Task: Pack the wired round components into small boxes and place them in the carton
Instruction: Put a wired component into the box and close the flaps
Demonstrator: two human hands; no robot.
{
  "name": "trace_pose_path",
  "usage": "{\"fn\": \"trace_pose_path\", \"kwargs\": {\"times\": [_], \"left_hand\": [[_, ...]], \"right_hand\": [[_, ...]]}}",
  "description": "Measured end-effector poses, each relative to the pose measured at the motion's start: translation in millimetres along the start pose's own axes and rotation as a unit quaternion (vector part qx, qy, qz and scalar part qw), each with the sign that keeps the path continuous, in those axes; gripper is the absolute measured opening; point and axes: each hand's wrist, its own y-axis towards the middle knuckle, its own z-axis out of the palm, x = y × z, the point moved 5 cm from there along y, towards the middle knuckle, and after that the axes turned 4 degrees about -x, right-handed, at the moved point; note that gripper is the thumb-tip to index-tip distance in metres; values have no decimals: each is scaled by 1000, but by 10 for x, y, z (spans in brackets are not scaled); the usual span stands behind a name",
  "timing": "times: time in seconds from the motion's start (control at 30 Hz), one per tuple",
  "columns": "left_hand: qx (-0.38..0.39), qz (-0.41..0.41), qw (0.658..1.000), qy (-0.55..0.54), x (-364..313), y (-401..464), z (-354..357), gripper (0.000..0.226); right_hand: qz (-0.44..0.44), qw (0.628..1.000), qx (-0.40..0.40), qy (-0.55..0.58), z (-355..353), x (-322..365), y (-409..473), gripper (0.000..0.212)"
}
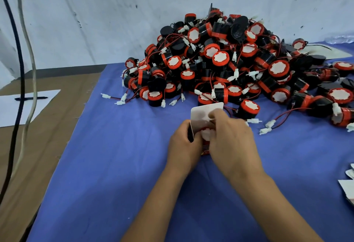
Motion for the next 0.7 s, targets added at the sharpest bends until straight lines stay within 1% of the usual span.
{"fn": "trace_pose_path", "kwargs": {"times": [0.07,0.13,0.17,0.23,0.3,0.37,0.47,0.53,0.57,0.6,0.67,0.7], "left_hand": [[8,15,1000,4,-23,0,-7,17],[13,26,1000,11,-40,-10,-11,17],[13,25,999,14,-38,-7,-13,17],[11,24,999,23,-23,9,-11,14],[11,29,999,30,-17,16,-4,6],[11,30,999,20,-18,12,-4,3],[20,31,999,8,-2,23,4,4],[19,38,999,8,-2,37,-1,15],[19,40,999,11,-2,42,-7,21],[21,39,999,13,0,45,-7,24],[26,40,999,15,-2,43,9,20],[26,41,999,19,-4,39,17,17]], "right_hand": [[21,995,-62,77,-84,-85,16,10],[15,994,-84,67,-98,-117,28,5],[12,996,-78,49,-67,-112,39,4],[-3,999,-38,-4,47,-69,46,10],[-26,999,-11,-35,148,-12,38,17],[-30,998,-20,-47,172,14,38,17],[-13,996,-49,-73,147,20,43,13],[-45,992,-50,-103,178,93,30,22],[-71,990,-42,-117,190,140,24,25],[-94,987,-30,-124,198,164,31,24],[-116,985,12,-131,194,155,53,16],[-120,984,34,-129,185,129,70,20]]}}
